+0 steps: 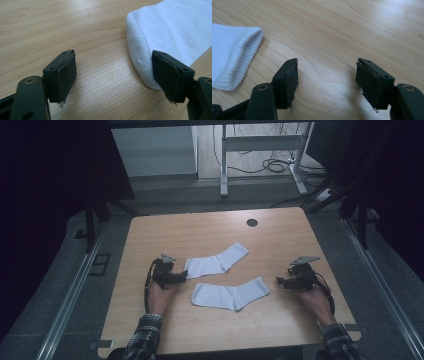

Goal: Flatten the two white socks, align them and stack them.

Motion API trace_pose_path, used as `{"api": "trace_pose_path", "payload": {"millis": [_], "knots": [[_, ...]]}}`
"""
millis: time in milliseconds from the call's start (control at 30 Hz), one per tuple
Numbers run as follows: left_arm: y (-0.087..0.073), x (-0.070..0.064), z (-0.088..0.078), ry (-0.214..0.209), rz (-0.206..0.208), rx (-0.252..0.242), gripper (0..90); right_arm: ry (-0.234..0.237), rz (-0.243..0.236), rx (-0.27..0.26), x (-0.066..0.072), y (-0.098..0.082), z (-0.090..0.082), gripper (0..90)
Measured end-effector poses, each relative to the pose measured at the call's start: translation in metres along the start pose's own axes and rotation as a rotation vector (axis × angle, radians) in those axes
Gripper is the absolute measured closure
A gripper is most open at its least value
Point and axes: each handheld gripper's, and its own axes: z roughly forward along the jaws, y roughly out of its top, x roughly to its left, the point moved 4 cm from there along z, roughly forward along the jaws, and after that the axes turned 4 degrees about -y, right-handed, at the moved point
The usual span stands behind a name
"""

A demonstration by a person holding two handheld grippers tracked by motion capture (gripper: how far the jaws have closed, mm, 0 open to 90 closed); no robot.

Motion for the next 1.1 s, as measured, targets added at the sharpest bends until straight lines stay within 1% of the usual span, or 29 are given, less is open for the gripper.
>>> {"api": "trace_pose_path", "payload": {"millis": [67, 100, 133, 167, 200, 233, 267, 333, 367, 400, 433, 500, 600, 633, 667, 700, 767, 833, 867, 1000, 1100], "knots": [[0.000, 0.000, 0.000, 0.000, 0.000, 0.000, 22.3, 0.008, 0.001, 0.003, 0.000, 0.001, 0.000, 36.2], [0.000, 0.000, 0.000, 0.000, 0.000, 0.000, 22.4, 0.030, 0.020, 0.002, 0.002, 0.006, 0.000, 38.5], [0.000, 0.000, 0.000, 0.000, 0.000, 0.000, 22.4, 0.030, 0.020, 0.002, 0.002, 0.006, 0.000, 38.5], [0.000, 0.000, 0.000, 0.000, 0.001, 0.000, 22.4, 0.055, 0.031, -0.007, 0.005, 0.011, 0.000, 39.8], [0.000, 0.000, 0.000, 0.000, 0.001, 0.000, 22.4, 0.055, 0.031, -0.007, 0.005, 0.011, 0.000, 39.8], [0.000, 0.000, 0.000, 0.000, 0.001, 0.000, 22.4, 0.065, 0.030, -0.015, 0.008, 0.018, -0.001, 41.6], [0.000, 0.000, 0.000, 0.000, 0.001, 0.000, 22.4, 0.065, 0.030, -0.015, 0.008, 0.018, -0.001, 41.6], [0.000, 0.000, 0.000, 0.000, 0.001, 0.001, 22.4, 0.075, 0.022, -0.016, 0.013, 0.029, 0.001, 43.4], [0.000, 0.000, 0.000, 0.000, 0.001, 0.001, 22.4, 0.075, 0.022, -0.016, 0.013, 0.029, 0.001, 43.4], [0.000, 0.000, 0.000, 0.000, 0.002, 0.002, 22.4, 0.082, 0.015, -0.021, 0.015, 0.034, 0.003, 43.6], [0.000, 0.000, 0.000, 0.000, 0.001, 0.002, 22.4, 0.080, 0.014, -0.027, 0.018, 0.043, 0.007, 43.0], [0.000, 0.000, 0.000, 0.000, 0.002, 0.002, 22.4, 0.072, 0.017, -0.043, 0.020, 0.052, 0.012, 40.9], [0.000, 0.000, 0.000, 0.000, 0.002, 0.002, 22.4, 0.088, 0.027, -0.047, 0.025, 0.063, 0.021, 39.7], [0.000, 0.000, 0.000, 0.000, 0.001, 0.002, 22.4, 0.088, 0.027, -0.047, 0.025, 0.063, 0.021, 39.7], [0.000, 0.000, 0.000, 0.000, 0.002, 0.002, 22.3, 0.088, 0.022, -0.048, 0.027, 0.066, 0.024, 39.7], [0.000, 0.000, 0.000, 0.000, 0.002, 0.002, 22.2, 0.091, 0.019, -0.047, 0.031, 0.072, 0.030, 38.9], [0.000, 0.000, 0.000, 0.000, 0.002, 0.002, 22.0, 0.089, 0.010, -0.049, 0.033, 0.075, 0.033, 38.9], [0.001, 0.000, 0.001, 0.000, 0.002, 0.002, 22.0, 0.077, -0.021, -0.049, 0.036, 0.080, 0.039, 38.1], [0.001, 0.000, 0.001, 0.000, 0.002, 0.003, 22.0, 0.073, -0.037, -0.049, 0.040, 0.085, 0.046, 38.0], [0.001, 0.000, 0.001, 0.000, 0.002, 0.003, 22.0, 0.063, -0.049, -0.048, 0.043, 0.092, 0.060, 38.2], [0.001, 0.000, 0.001, 0.000, 0.002, 0.002, 22.0, 0.048, -0.054, -0.049, 0.043, 0.099, 0.068, 39.0]]}}
